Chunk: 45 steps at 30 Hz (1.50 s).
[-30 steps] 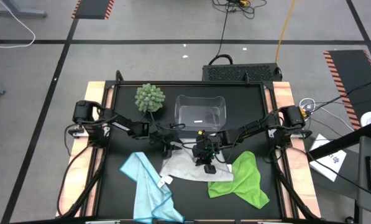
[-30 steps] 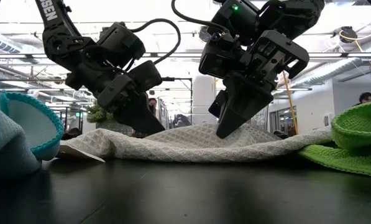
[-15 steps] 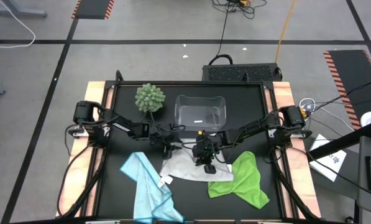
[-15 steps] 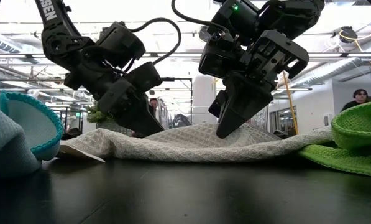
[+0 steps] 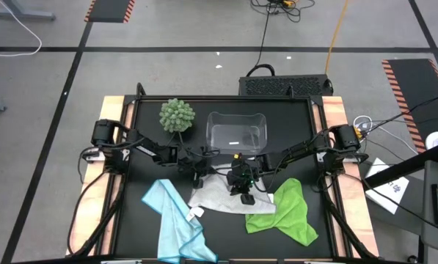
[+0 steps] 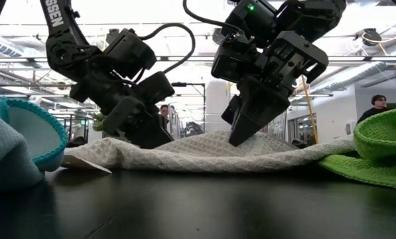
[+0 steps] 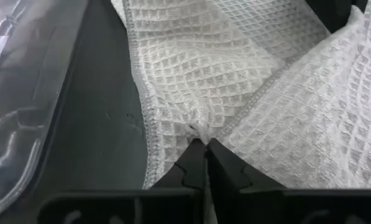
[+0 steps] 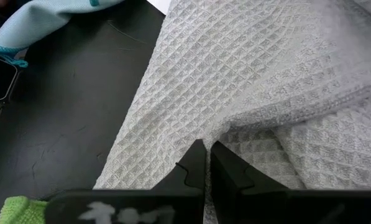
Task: Fold microfiber towels
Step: Fold the gray towel
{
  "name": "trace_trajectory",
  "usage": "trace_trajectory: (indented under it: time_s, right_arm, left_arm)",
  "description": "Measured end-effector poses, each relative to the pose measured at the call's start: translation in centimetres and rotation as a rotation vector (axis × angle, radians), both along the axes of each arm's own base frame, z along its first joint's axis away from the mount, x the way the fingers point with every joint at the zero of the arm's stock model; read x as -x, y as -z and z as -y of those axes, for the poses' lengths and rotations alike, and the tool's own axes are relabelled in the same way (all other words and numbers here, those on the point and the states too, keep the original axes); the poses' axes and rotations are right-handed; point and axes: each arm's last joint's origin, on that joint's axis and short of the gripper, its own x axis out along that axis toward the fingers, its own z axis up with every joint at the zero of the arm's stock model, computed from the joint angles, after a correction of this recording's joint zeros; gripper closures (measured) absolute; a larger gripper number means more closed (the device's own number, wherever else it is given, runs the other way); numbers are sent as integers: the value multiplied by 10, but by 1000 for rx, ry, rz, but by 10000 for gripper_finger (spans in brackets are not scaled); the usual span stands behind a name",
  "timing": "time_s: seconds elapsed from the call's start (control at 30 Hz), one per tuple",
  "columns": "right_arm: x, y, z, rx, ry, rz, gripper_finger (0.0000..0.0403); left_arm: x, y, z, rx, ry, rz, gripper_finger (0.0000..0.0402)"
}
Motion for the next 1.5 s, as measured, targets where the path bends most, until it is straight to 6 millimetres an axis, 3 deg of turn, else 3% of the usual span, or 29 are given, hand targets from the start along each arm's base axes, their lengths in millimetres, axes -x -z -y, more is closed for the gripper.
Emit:
trace_trajectory:
  time_s: [0.6,0.97,1.27,1.5]
  right_arm:
    - [0,1,1,9,27,-14,403]
    - [0,1,1,13,26,-12,393]
    - [1,1,3,10,33,-22,365]
    - [0,1,4,35,38,-1,365]
  left_arm:
    - [14,-26,7,-84,-28,-60,399]
    - [14,-27,8,-106,-22,-60,400]
    - [23,-57,8,-124,-16,-8,400]
    - [27,-63,8,-113,13,-10,399]
